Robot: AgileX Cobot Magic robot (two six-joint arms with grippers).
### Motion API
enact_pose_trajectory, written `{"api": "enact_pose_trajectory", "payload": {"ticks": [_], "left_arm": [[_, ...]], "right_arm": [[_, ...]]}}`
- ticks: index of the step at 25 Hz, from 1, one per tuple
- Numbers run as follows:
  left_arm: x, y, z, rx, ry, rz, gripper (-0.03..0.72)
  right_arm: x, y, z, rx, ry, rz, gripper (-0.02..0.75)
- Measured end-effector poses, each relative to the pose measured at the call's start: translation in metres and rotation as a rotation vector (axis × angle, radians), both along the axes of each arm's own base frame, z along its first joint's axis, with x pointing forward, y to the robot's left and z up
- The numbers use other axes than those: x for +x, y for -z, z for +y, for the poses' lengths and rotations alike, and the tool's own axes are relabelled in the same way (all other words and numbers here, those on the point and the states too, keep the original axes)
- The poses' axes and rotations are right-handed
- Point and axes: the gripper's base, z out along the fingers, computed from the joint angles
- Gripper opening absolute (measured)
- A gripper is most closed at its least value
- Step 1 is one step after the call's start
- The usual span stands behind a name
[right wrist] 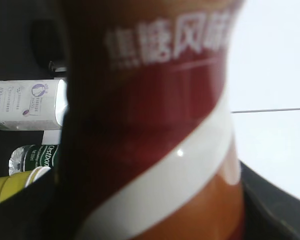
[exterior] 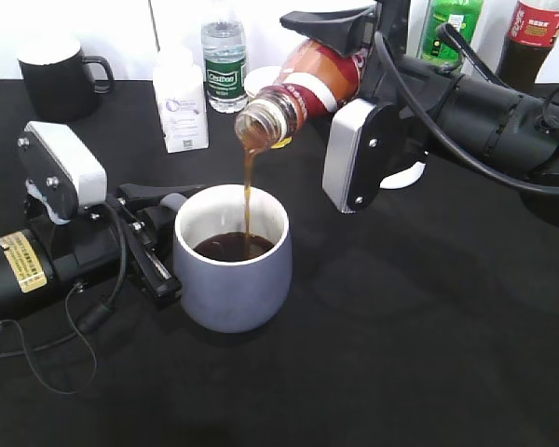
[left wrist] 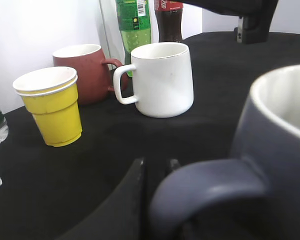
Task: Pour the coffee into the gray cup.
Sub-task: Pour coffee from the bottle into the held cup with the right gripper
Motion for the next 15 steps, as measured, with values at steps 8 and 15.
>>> {"api": "enact_pose_trajectory", "payload": {"ticks": [8, 15], "left_arm": [[0.0, 0.0, 0.0, 0.0, 0.0, 0.0, 0.076], [0.0, 0.0, 0.0, 0.0, 0.0, 0.0, 0.076]], "right_arm": [[0.0, 0.0, 0.0, -0.005, 0.001, -0.008, 0.528], [0.0, -0.0001, 0.0, -0.008, 0.001, -0.012, 0.528]]}}
